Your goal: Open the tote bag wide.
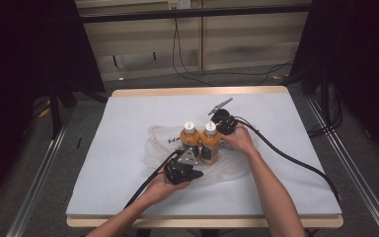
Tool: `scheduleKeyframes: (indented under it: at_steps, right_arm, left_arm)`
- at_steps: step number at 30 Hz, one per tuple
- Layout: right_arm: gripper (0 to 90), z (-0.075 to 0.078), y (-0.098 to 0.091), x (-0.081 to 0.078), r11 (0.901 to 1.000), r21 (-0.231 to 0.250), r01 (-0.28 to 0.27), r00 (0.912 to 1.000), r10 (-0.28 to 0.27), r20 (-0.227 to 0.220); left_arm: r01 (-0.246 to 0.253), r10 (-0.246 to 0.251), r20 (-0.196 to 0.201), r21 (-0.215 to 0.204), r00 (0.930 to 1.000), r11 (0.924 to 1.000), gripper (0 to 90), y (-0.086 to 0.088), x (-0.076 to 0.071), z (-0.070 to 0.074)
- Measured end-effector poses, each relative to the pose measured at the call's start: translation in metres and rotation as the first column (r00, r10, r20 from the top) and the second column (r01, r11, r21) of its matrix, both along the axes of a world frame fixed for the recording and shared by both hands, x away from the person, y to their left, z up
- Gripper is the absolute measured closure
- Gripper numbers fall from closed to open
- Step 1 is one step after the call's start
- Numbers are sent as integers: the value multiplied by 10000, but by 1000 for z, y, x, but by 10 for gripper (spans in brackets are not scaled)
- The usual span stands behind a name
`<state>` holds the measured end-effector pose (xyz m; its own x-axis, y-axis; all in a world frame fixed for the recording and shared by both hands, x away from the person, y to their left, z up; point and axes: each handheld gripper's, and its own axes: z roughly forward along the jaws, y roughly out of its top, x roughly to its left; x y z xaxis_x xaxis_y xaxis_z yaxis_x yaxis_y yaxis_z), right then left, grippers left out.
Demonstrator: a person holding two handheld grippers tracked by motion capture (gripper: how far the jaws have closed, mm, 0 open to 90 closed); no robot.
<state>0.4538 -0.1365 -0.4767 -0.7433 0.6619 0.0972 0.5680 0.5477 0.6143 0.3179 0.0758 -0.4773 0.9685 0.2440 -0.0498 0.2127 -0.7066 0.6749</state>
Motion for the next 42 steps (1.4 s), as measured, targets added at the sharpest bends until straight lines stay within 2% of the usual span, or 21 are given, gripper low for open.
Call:
scheduleKeyframes:
  at_steps: [3, 4, 6, 8, 9, 10, 13, 15, 17, 19, 20, 21, 22, 27, 28, 31, 33, 34, 35, 38, 42]
  right_arm:
    - [900, 0, 2, 3, 9999, -26, 155, 9998, -155, -77]
    - [900, 0, 1, 4, 9999, -2, 157, 9999, -157, -26]
    - [900, 0, 1, 6, 9996, 32, 269, 9996, -269, -7]
    - [900, -1, 1, 8, 9992, 82, 399, 9992, -398, -37]
    - [900, -1, 2, 9, 9989, 69, 466, 9989, -466, 0]
    - [900, -1, 2, 10, 9986, 28, 524, 9986, -524, 0]
    - [900, 0, 4, 14, 9979, -70, 647, 9979, -647, 37]
    - [900, 0, 4, 16, 9974, -110, 708, 9975, -708, 46]
    - [900, 0, 4, 18, 9967, -83, 809, 9967, -809, 45]
    - [900, 0, 4, 20, 9964, -90, 840, 9965, -839, 62]
    - [900, 0, 4, 21, 9959, -108, 903, 9959, -902, 33]
    - [900, 0, 4, 22, 9958, -108, 904, 9959, -904, 51]
    - [900, 0, 4, 23, 9954, -101, 948, 9955, -948, 26]
    - [900, 0, 6, 27, 9941, -266, 1053, 9944, -1050, 111]
    - [900, 0, 6, 27, 9941, -265, 1056, 9944, -1053, 123]
    - [900, 0, 6, 28, 9925, -268, 1197, 9927, -1193, 166]
    - [900, 0, 6, 29, 9923, -315, 1201, 9926, -1193, 242]
    - [900, 0, 7, 30, 9915, -306, 1268, 9917, -1261, 253]
    - [900, 0, 7, 30, 9905, -322, 1334, 9909, -1327, 227]
    - [900, -1, 7, 33, 9902, -375, 1346, 9905, -1333, 340]
    - [900, -1, 7, 33, 9894, -337, 1413, 9895, -1401, 340]
  left_arm:
    - [219, -219, -18, -2, 9998, 9998, 900, -1, -5, 1]
    - [451, -455, -430, -95, 9980, 9989, 900, 0, -6, 1]
    - [573, -574, -148, -73, 9982, 9983, 900, 1, -14, 1]
    - [677, -677, -182, 36, 9975, 9977, 900, 3, -17, 2]
    - [697, -702, -259, -182, 9972, 9974, 900, 3, -18, 0]
    - [758, -758, -262, 12, 9968, 9971, 900, 4, -19, 2]
    - [954, -953, -219, 32, 9952, 9954, 900, 4, -22, 2]
    - [928, -930, -249, -70, 9954, 9957, 900, 5, -25, 2]
    - [976, -973, -224, 125, 9950, 9951, 900, 7, -27, 3]
    - [1059, -1060, -211, -71, 9941, 9944, 900, 7, -28, 2]
    - [1108, -1103, -205, 265, 9937, 9935, 900, 8, -28, 5]
    - [1053, -1054, -184, -54, 9943, 9944, 900, 7, -30, 2]
    - [1035, -1035, -91, -83, 9946, 9946, 900, 7, -31, 2]
    - [1131, -1130, -113, 82, 9935, 9935, 900, 8, -31, 3]
    - [1166, -1163, -107, 306, 9932, 9927, 900, 8, -31, 5]
    - [1173, -1172, -123, 157, 9930, 9930, 900, 8, -31, 4]
    - [1203, -1199, -171, 299, 9926, 9923, 900, 9, -31, 5]
    - [1254, -1252, -221, 62, 9919, 9921, 900, 9, -31, 4]
    - [1336, -1331, -343, 120, 9905, 9910, 900, 9, -31, 5]
    - [1145, -1145, -167, -16, 9933, 9934, 900, 10, -33, 3]
    - [1177, -1179, -288, -102, 9926, 9930, 900, 10, -30, 3]
